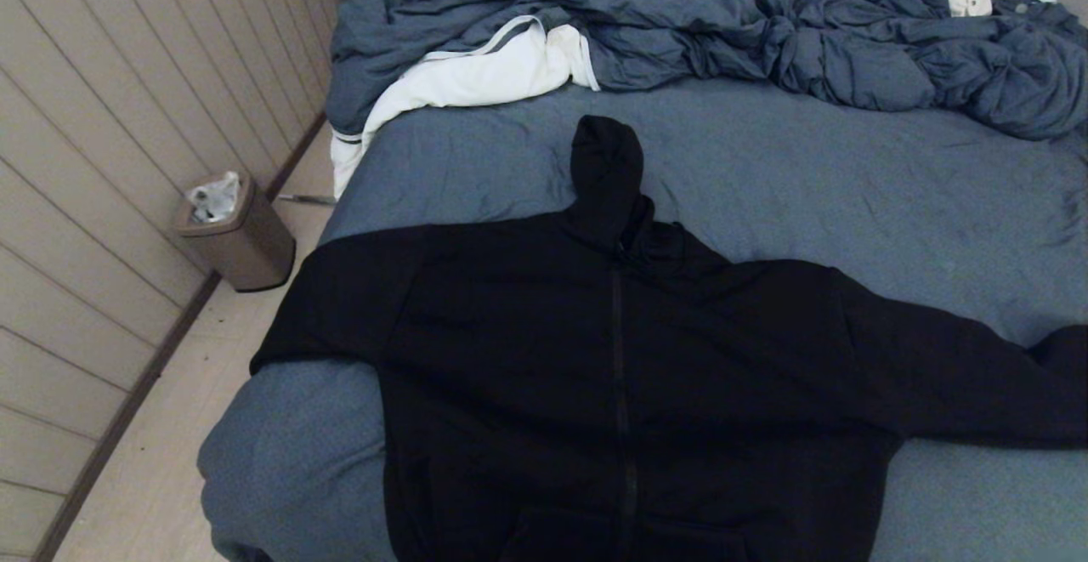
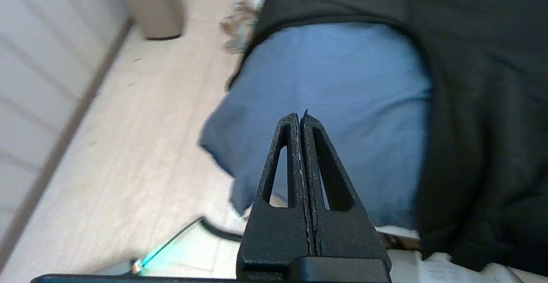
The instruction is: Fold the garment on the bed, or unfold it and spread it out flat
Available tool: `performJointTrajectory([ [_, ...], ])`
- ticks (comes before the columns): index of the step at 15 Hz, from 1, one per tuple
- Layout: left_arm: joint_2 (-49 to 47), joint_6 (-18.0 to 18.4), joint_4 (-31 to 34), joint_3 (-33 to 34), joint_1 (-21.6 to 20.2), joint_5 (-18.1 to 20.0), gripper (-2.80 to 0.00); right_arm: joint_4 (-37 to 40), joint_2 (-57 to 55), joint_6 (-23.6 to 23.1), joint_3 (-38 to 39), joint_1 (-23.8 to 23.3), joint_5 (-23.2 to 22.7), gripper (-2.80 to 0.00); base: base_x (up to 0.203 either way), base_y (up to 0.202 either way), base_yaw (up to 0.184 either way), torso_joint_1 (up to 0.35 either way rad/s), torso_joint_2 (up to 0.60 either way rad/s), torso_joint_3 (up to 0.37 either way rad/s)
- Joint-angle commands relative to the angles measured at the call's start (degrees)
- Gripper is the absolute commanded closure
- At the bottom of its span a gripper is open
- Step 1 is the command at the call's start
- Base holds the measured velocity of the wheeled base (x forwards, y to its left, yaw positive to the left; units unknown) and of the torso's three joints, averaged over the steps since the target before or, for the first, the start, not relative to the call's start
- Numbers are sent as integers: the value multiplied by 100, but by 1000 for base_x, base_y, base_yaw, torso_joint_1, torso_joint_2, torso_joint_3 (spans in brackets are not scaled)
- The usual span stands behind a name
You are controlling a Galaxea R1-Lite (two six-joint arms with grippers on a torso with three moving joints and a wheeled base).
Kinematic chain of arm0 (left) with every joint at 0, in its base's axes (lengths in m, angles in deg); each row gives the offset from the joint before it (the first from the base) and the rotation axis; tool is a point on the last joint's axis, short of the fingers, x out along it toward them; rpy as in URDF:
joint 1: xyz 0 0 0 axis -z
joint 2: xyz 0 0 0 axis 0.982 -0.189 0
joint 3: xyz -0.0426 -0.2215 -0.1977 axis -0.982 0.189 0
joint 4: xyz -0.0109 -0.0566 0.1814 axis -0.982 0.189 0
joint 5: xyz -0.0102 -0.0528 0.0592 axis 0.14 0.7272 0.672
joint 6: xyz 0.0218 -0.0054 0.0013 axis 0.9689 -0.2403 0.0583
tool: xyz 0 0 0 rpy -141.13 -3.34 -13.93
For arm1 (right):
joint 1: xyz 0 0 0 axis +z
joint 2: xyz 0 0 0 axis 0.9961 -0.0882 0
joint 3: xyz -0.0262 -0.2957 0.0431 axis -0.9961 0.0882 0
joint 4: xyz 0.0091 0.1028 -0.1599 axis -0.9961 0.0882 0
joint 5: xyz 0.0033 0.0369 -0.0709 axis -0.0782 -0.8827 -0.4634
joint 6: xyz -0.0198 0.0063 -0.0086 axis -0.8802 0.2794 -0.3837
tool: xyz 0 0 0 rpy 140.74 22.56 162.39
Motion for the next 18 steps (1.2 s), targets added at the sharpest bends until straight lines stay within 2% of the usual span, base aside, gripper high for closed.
performJointTrajectory([
  [1, -14, -42, -203, 129, -2, -246, 0, 2, -15, 1, 0, 4, -3, 0, 0, 0, 0, 0, 0, 0],
  [3, -15, -74, -749, 411, -2, 5, 0, 2, -15, 10, 0, 4, -3, 0, 0, 0, 0, 0, 0, 0],
  [5, -15, -55, -515, 480, -2, 120, 0, 2, -15, 10, 0, 4, -3, 0, 0, 0, 0, 0, 0, 0],
  [7, -21, 187, -550, 480, 5, 165, 0, 2, -15, 10, 0, 4, -3, 0, 0, 0, 0, 0, 0, 0],
  [10, -22, 183, -555, 480, 32, 175, 0, 2, -15, 10, 0, 4, -3, 0, 0, 0, 0, 0, 0, 0],
  [14, -15, -231, -588, 480, 33, 101, 0, 2, -15, 19, 0, 4, -3, 0, 0, 0, 0, 0, 0, 0],
  [18, -15, -283, -597, 480, 41, 97, 0, 2, -15, 19, 0, 4, -3, 0, 0, 0, 0, 0, 0, 0],
])
